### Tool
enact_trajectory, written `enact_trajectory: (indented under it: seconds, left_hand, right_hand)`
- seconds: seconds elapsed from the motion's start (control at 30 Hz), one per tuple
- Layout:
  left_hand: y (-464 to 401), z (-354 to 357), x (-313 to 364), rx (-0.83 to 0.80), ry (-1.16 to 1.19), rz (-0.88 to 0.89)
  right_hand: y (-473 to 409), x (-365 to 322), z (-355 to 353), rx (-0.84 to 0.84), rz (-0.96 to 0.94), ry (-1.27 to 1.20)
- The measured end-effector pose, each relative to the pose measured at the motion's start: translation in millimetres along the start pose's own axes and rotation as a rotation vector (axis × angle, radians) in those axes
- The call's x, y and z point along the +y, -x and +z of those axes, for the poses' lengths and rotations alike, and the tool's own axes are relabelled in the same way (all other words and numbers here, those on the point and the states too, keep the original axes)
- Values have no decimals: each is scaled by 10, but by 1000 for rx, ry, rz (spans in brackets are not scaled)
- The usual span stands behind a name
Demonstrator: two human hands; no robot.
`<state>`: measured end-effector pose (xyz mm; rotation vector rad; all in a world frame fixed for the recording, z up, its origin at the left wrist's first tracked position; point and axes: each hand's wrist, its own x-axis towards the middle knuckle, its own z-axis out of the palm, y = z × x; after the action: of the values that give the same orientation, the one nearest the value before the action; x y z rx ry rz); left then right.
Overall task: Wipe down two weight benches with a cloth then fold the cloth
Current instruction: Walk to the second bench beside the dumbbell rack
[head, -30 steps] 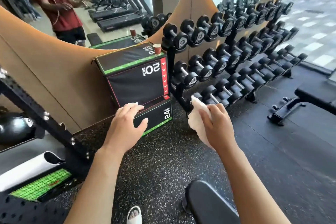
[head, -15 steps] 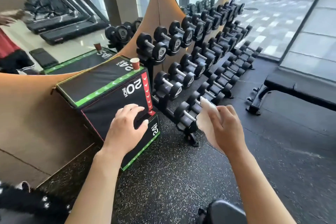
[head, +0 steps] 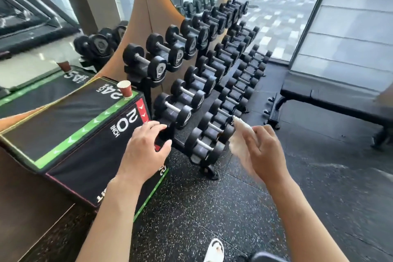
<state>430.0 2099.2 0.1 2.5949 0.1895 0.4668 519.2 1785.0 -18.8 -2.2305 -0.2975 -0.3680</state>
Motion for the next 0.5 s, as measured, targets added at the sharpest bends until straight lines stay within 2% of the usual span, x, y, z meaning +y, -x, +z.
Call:
enact_trajectory:
  seconds: [0.5]
  left_hand:
    - [-2456,973,473,-59,27,155]
  right_hand:
    - [-2054,852,28,133,83,46]
